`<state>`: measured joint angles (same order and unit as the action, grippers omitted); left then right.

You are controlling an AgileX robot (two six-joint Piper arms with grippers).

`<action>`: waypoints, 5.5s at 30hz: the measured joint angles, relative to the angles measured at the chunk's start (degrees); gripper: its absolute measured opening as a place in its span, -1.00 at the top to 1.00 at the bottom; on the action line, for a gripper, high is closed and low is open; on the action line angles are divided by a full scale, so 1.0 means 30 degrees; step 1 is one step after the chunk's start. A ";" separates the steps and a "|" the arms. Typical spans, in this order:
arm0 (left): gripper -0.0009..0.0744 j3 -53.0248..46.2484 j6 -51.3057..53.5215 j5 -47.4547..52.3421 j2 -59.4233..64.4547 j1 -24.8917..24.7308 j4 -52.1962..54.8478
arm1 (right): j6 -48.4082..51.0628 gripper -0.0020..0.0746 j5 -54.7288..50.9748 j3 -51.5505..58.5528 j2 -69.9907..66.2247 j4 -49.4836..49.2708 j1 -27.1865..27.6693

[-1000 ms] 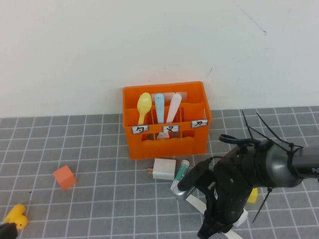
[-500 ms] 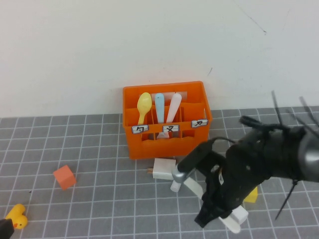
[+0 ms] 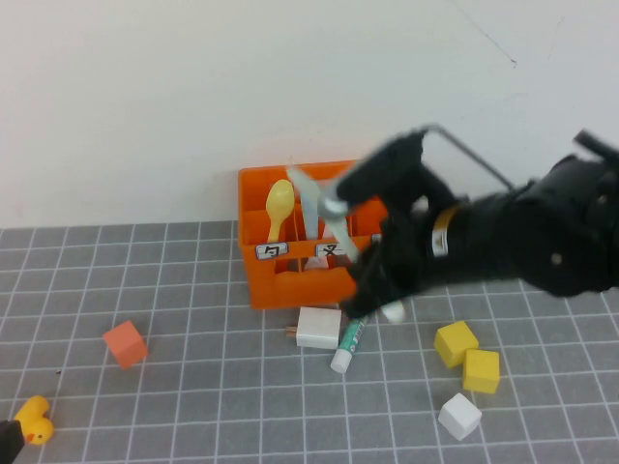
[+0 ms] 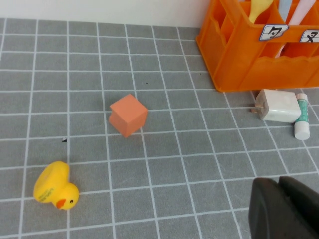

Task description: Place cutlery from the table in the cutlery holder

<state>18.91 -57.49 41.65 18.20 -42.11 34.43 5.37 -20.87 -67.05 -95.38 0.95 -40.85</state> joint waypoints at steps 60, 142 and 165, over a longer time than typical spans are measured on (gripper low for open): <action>0.98 0.0000 0.0043 -0.0339 0.0044 0.0000 0.0184 | 0.6458 0.58 1.9082 -0.0864 -0.8671 -1.0177 0.1700; 0.98 0.0000 -0.0003 -0.0449 0.0085 0.0000 0.0456 | 2.1894 0.95 0.4103 1.8696 2.5787 -1.5995 -0.1138; 0.98 -0.0027 0.9170 -0.1894 -0.2711 0.5455 -0.4632 | 2.1894 0.95 0.4065 1.8696 2.5787 -1.6030 -0.1138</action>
<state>18.83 -29.98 35.97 10.07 -25.74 20.54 71.05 -8.67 -10.97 -18.02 -47.14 -44.27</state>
